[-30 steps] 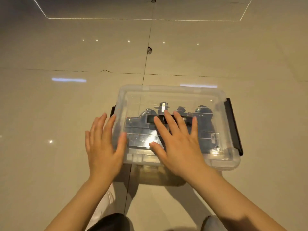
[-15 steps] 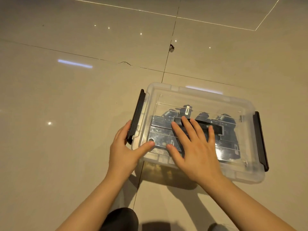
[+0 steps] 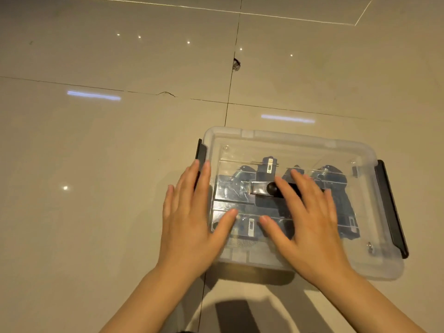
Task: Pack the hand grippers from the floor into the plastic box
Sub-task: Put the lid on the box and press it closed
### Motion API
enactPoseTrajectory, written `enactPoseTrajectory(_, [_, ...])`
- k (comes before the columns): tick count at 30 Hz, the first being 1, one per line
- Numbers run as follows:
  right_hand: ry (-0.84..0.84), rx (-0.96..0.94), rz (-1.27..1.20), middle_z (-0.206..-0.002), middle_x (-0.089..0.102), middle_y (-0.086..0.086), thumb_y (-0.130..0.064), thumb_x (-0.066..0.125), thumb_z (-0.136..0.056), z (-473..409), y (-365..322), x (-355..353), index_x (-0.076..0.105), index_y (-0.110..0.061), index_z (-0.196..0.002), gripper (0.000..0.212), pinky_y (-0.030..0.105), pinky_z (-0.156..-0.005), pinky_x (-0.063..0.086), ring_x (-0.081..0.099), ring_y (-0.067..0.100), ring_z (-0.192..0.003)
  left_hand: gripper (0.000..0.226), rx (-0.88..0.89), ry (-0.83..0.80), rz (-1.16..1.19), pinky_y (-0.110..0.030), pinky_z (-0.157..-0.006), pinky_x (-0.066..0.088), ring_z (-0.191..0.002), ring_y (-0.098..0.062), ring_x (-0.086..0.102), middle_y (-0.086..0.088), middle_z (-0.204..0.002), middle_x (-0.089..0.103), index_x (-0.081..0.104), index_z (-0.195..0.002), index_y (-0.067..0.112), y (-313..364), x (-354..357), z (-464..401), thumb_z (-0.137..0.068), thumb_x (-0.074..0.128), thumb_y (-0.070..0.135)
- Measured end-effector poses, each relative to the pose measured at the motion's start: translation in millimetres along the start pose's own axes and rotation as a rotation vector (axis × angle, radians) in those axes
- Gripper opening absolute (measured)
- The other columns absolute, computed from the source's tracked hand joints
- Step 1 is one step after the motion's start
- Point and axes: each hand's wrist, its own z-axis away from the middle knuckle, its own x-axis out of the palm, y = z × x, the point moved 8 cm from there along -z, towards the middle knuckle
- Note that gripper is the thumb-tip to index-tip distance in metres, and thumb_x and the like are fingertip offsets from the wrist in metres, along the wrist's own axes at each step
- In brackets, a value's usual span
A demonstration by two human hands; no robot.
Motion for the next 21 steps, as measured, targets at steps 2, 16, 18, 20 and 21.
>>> enactPoseTrajectory(2, [0.017, 0.015, 0.093, -0.147, 0.038, 0.004, -0.06, 0.037, -0.086, -7.5, 22.5, -10.2, 0.042, -0.024, -0.139, 0.065, 0.052, -0.114, 0.015, 0.034, 0.024, -0.137, 0.071, 0.14, -0.14, -0.148, -0.05, -0.116, 0.002, -0.146, -0.015, -0.002, 0.004, -0.159, 0.002, 0.01, -0.15, 0.036, 24.0, 21.3, -13.7, -0.088, 0.029, 0.066])
enactPoseTrajectory(16, [-0.095, 0.222, 0.21, -0.11, 0.052, -0.001, -0.053, 0.048, -0.089, 2.3, 21.1, -24.7, 0.048, -0.019, -0.113, 0.041, 0.035, -0.083, 0.031, 0.048, 0.021, -0.104, 0.085, 0.57, -0.426, -0.448, -0.066, -0.106, 0.006, -0.144, -0.027, 0.016, -0.004, -0.156, 0.018, 0.022, -0.149, 0.029, 37.3, 66.7, -6.1, -0.082, 0.02, 0.081])
enactPoseTrajectory(18, [-0.088, 0.32, 0.193, -0.113, 0.052, 0.001, -0.053, 0.046, -0.09, 27.2, 16.7, -26.6, 0.046, -0.019, -0.115, 0.042, 0.033, -0.083, 0.033, 0.047, 0.022, -0.105, 0.085, 0.682, -0.464, -0.417, -0.063, -0.107, 0.005, -0.144, -0.025, 0.014, -0.003, -0.157, 0.018, 0.02, -0.149, 0.031, 40.2, 66.5, -2.6, -0.081, 0.02, 0.083])
enactPoseTrajectory(20, [-0.065, 0.432, 0.177, -0.116, 0.052, 0.003, -0.051, 0.047, -0.091, 58.0, 8.8, -24.5, 0.046, -0.017, -0.117, 0.043, 0.034, -0.084, 0.035, 0.047, 0.024, -0.107, 0.087, 0.804, -0.51, -0.384, -0.058, -0.11, 0.002, -0.145, -0.026, 0.012, -0.001, -0.157, 0.014, 0.015, -0.149, 0.033, 44.0, 68.5, 6.9, -0.079, 0.02, 0.084])
enactPoseTrajectory(21, [-0.05, 0.488, 0.165, -0.117, 0.052, 0.004, -0.05, 0.048, -0.091, 72.9, 3.3, -23.8, 0.046, -0.016, -0.118, 0.043, 0.035, -0.086, 0.036, 0.046, 0.025, -0.109, 0.088, 0.853, -0.545, -0.364, -0.054, -0.111, 0.0, -0.145, -0.026, 0.008, -0.001, -0.158, 0.009, 0.011, -0.15, 0.033, 44.6, 68.2, 13.9, -0.079, 0.019, 0.085])
